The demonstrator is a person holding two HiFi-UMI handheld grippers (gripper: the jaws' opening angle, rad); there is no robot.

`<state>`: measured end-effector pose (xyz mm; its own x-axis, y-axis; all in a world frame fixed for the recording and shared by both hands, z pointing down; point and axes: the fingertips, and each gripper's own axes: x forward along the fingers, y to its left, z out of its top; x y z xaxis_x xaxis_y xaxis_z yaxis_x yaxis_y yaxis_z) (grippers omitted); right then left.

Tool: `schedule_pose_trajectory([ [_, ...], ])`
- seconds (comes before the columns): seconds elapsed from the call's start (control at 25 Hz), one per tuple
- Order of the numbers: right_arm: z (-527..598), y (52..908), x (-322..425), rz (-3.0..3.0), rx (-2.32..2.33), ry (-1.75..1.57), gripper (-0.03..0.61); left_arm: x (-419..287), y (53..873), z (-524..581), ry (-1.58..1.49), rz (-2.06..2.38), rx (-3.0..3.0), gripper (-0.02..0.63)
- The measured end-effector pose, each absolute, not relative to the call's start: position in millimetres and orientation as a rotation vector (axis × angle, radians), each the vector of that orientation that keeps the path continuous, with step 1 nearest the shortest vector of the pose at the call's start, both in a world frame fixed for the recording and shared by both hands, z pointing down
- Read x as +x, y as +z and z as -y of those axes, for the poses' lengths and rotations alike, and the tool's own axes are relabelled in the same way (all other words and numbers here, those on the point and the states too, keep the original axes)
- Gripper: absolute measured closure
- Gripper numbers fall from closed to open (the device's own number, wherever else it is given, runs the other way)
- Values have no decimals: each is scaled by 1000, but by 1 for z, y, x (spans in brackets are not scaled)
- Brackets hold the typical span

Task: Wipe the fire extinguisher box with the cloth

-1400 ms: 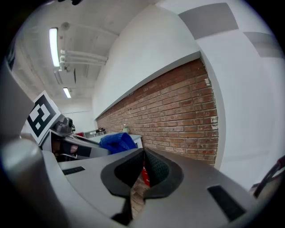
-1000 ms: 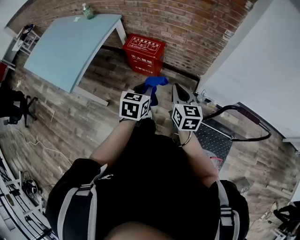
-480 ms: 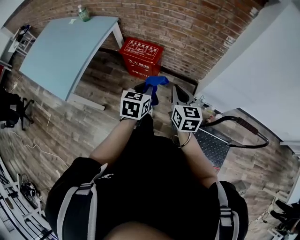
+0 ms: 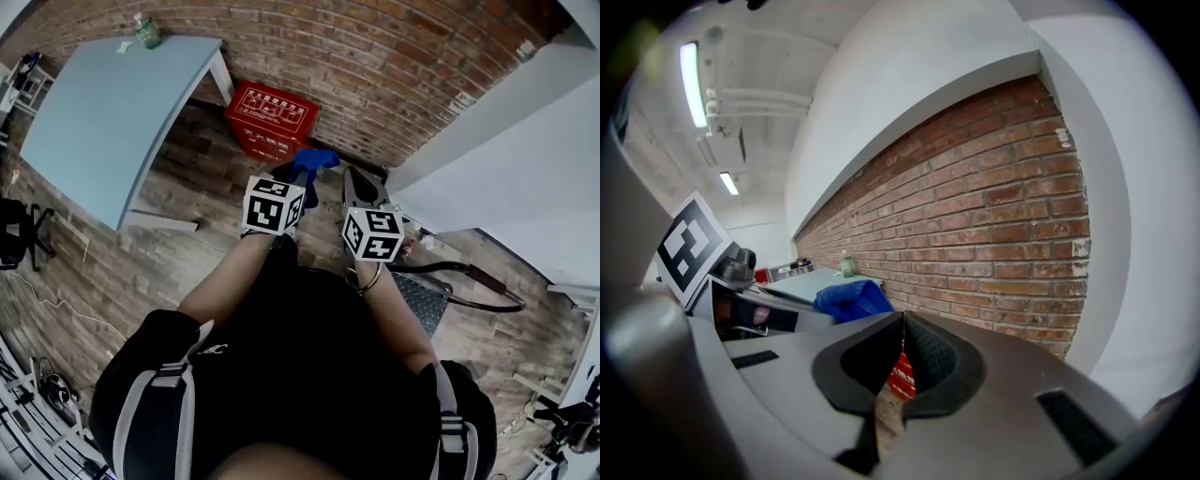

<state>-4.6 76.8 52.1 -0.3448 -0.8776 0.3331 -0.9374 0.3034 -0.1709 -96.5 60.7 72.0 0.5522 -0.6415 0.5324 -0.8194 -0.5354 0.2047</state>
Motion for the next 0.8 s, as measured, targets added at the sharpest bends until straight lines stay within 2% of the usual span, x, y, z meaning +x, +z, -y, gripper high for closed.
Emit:
schedule_pose_trajectory([
  [0.8, 71, 68, 2, 2220, 1839, 612, 561, -91, 103, 93, 684, 963, 2386, 572],
])
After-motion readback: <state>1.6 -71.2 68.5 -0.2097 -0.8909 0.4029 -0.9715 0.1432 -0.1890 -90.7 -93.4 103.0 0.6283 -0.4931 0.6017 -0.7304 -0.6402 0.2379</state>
